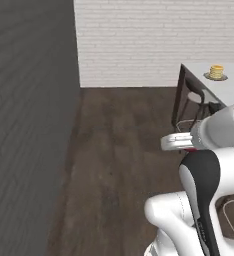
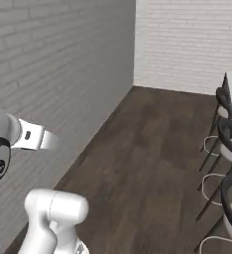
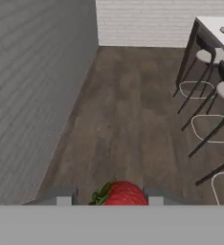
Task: Take the strawberry from the fridge and place it on top of the pancake, located on the dining counter.
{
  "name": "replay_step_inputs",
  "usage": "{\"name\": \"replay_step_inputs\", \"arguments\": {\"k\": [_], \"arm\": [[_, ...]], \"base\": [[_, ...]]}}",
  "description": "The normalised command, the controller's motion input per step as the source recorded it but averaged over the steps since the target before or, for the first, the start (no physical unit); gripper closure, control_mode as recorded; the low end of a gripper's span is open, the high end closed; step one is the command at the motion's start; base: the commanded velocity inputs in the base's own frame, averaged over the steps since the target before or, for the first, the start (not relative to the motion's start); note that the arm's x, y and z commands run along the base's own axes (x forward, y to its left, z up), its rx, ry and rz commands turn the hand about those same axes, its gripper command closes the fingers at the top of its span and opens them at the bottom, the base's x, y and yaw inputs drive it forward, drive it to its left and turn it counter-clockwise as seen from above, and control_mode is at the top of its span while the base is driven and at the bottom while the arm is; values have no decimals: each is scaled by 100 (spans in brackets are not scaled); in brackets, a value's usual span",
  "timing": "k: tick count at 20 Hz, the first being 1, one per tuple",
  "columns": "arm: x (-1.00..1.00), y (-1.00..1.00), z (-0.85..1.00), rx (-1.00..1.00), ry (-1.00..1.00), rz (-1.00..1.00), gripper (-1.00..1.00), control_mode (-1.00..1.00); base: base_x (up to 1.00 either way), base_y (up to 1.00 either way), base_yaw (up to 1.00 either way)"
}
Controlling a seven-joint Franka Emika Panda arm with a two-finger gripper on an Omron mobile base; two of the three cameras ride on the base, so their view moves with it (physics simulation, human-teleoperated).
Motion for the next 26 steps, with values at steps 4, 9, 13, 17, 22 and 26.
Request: {"name": "replay_step_inputs", "arguments": {"k": [4,9,13,17,22,26], "arm": [[0,0,0,0,0,0,100,100],[0,0,0,0,0,0,100,100],[0,0,0,0,0,0,100,100],[0,0,0,0,0,0,100,100],[0,0,0,0,0,0,100,100],[0,0,0,0,0,0,100,100]], "base": [[43,0,-83],[72,15,-77],[99,50,-65],[100,57,-61],[76,76,-60],[42,93,-46]]}}
